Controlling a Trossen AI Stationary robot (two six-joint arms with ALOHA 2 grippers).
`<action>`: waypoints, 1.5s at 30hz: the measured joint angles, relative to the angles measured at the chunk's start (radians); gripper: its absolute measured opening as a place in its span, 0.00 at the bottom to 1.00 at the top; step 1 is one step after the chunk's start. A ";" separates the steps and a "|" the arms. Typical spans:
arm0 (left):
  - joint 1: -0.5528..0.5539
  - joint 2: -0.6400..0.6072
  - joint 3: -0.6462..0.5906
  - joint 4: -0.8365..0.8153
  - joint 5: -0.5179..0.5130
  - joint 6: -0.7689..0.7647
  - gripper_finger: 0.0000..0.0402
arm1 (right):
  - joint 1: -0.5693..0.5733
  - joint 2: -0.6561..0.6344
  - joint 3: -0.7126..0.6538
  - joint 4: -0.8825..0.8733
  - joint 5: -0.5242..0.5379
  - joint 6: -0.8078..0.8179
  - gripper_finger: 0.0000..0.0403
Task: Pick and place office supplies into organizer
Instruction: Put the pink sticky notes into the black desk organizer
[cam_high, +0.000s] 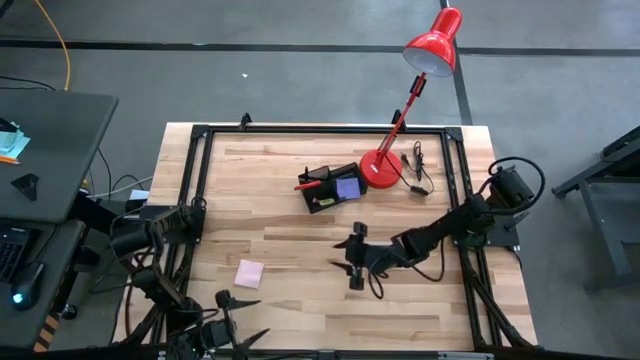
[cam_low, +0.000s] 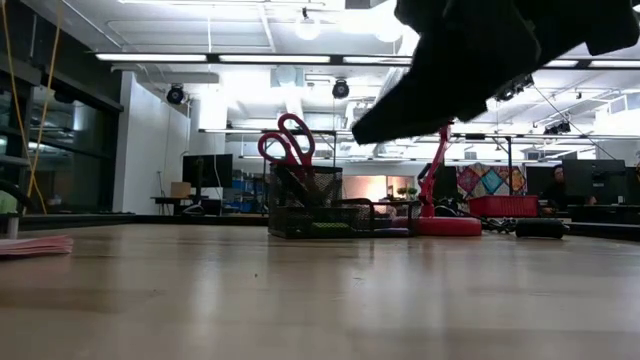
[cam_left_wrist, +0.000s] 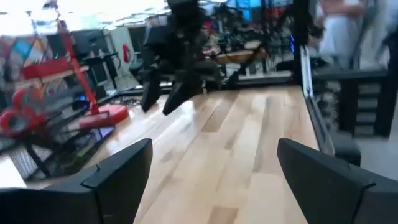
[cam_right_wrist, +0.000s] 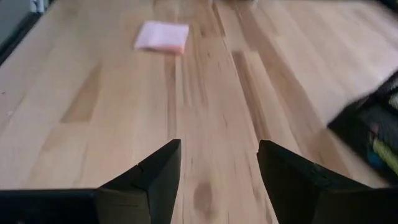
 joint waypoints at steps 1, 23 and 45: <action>0.002 -0.005 -0.001 -0.009 0.024 0.031 0.83 | 0.000 0.000 0.000 -0.023 -0.008 0.026 0.51; 0.243 -0.132 -0.013 -0.198 0.960 0.006 0.79 | 0.006 -0.005 0.017 -0.116 -0.159 0.129 0.50; 0.440 -0.263 -0.412 0.279 1.470 0.086 0.79 | -0.071 -0.723 -0.494 -0.138 -0.254 0.129 0.50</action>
